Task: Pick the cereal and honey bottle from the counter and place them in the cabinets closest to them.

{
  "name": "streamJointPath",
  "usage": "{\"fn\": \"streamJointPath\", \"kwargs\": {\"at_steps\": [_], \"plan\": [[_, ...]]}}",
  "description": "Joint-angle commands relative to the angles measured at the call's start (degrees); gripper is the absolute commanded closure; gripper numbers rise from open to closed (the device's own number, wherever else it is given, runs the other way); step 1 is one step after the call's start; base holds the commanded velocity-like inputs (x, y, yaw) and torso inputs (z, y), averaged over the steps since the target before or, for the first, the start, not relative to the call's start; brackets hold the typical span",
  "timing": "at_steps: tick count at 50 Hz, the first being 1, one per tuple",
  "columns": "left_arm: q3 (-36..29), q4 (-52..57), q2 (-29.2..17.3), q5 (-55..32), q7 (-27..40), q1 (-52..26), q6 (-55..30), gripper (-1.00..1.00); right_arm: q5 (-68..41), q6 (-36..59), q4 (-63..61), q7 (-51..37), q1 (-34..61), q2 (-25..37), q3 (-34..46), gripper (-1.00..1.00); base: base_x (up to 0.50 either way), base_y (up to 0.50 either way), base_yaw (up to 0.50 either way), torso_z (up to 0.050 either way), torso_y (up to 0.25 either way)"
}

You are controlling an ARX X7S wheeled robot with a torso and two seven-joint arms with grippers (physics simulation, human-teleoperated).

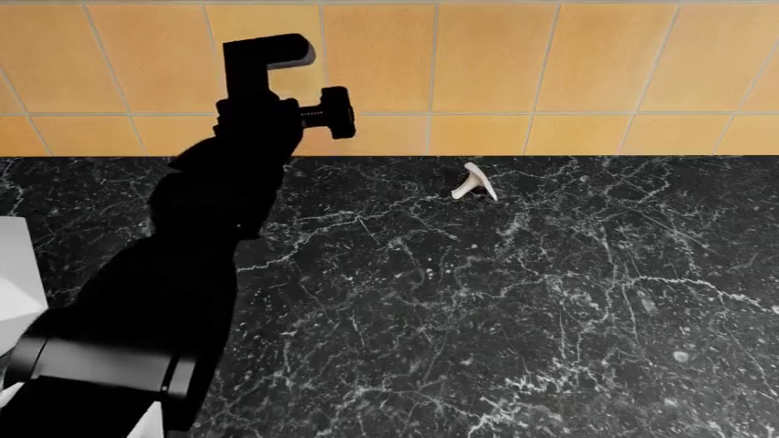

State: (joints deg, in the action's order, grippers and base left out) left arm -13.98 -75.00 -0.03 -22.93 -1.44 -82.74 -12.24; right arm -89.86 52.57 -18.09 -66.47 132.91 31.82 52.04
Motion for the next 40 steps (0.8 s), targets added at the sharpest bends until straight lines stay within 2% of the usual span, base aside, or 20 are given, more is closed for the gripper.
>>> {"fn": "streamJointPath", "kwargs": {"at_steps": [1, 5, 11, 18, 25, 32, 40], "plan": [[-5.7, 0.0, 0.0, -8.4, -2.5, -4.4, 2.3, -1.00, -3.2, 1.1, -3.4, -2.5, -1.7, 0.9, -3.4, -1.00, 0.00, 0.00, 0.00, 0.000, 0.000], [-8.7, 0.0, 0.0, -11.3, -2.9, -5.8, 3.6, -1.00, -4.6, 0.5, -4.1, -2.7, -2.7, 1.4, -4.5, -1.00, 0.00, 0.00, 0.00, 0.000, 0.000], [-9.8, 0.1, 0.0, -11.9, -3.6, -6.2, 5.0, -1.00, -4.9, -0.3, -5.6, -0.5, -5.6, 1.5, -4.6, -1.00, -0.03, -0.02, 0.00, 0.000, 0.000], [-10.5, 0.6, -0.2, -12.9, -3.9, -6.6, 5.7, -1.00, -6.0, 0.0, -7.4, -1.1, -7.9, 1.3, -3.7, -1.00, -0.50, -0.10, 0.00, 0.000, 0.000], [-11.1, 9.9, -2.3, -14.1, -0.9, -3.9, 1.3, -1.00, -6.3, 0.3, -8.8, -2.0, -8.6, 1.6, -3.4, -1.00, -0.50, -0.08, 0.00, 0.000, 0.000], [-11.2, 11.2, -2.9, -14.7, -0.4, -3.3, 0.8, -1.00, -5.7, 0.6, -9.3, -1.7, -9.6, 1.2, -2.7, -1.00, -0.50, -0.01, 0.00, 0.000, 0.000], [-11.2, 19.3, -4.8, -16.1, 1.9, -0.4, -2.8, -1.00, -4.8, -0.3, -10.7, -1.7, -12.3, 1.7, -2.5, -1.00, -0.50, 0.00, 0.00, 0.000, 0.000]]}}
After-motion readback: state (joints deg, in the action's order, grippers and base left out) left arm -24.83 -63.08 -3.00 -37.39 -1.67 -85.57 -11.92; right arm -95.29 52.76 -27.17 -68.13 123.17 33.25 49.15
